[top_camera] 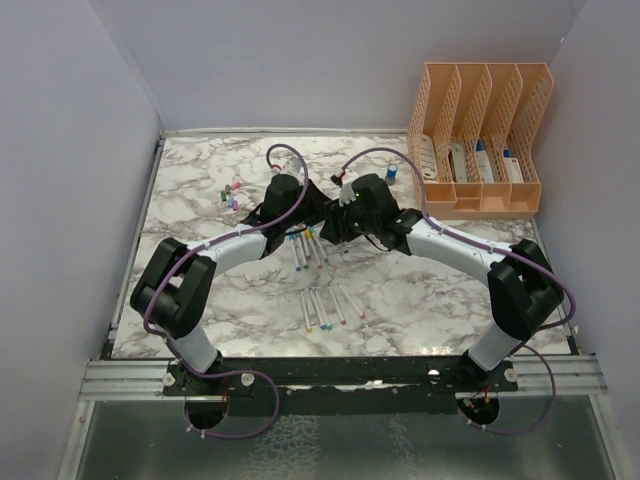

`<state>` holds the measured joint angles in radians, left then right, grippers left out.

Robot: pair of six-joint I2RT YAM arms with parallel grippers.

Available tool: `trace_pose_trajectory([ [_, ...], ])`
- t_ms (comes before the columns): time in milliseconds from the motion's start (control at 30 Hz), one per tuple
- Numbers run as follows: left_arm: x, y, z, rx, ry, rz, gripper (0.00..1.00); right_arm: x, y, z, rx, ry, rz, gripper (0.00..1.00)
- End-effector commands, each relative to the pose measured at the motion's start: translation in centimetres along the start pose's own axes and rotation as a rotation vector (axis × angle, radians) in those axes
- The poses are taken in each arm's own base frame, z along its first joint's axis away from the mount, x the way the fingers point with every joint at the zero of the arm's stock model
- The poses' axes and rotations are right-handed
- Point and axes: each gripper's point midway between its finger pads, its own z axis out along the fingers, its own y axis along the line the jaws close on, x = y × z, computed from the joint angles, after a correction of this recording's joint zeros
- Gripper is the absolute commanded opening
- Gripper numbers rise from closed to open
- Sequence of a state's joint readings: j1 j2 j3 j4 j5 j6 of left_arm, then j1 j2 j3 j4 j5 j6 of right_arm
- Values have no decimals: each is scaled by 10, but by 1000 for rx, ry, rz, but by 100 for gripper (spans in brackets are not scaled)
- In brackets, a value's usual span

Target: Open the pen caps

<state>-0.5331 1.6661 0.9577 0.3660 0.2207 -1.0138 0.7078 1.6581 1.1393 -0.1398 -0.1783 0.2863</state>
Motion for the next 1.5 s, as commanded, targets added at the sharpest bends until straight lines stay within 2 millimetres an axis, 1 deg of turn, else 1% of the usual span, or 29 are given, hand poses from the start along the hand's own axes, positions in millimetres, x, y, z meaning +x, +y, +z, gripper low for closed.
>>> trace_pose_trajectory([
  [0,-2,-31,-10,99,-12,-2,0,-10,6,3,-16,-40,0,37],
  [200,3,-36,-8,113,-1,-1,0,-11,3,1,3,-49,0,21],
  [367,4,-38,-8,122,3,-3,0,-12,1,0,14,-48,-7,3],
  [567,-3,-47,-10,131,-13,0,0,-15,4,-4,6,-33,-20,1],
  [700,-10,-52,-10,107,-20,0,0,-15,10,-12,-15,4,-31,1],
  [833,-20,-55,-11,82,-45,-13,0,-7,19,-25,-54,57,-28,1],
  [1000,-37,-55,-7,56,-87,-21,0,8,23,-38,-73,89,0,1],
  [1100,-47,-50,-2,45,-100,-31,0,18,23,-45,-72,99,22,1],
  [1167,-58,-45,-1,31,-117,-30,0,25,23,-52,-67,110,38,1],
  [1267,-81,-32,-1,-7,-145,-19,0,37,21,-63,-54,119,59,1],
  [1400,-106,-10,-6,-111,-172,33,0,51,17,-79,-31,129,73,1],
  [1433,-105,3,-1,-144,-158,34,0,53,17,-82,-26,132,75,1],
  [1467,-104,9,-1,-162,-151,38,0,57,15,-85,-20,137,76,1],
])
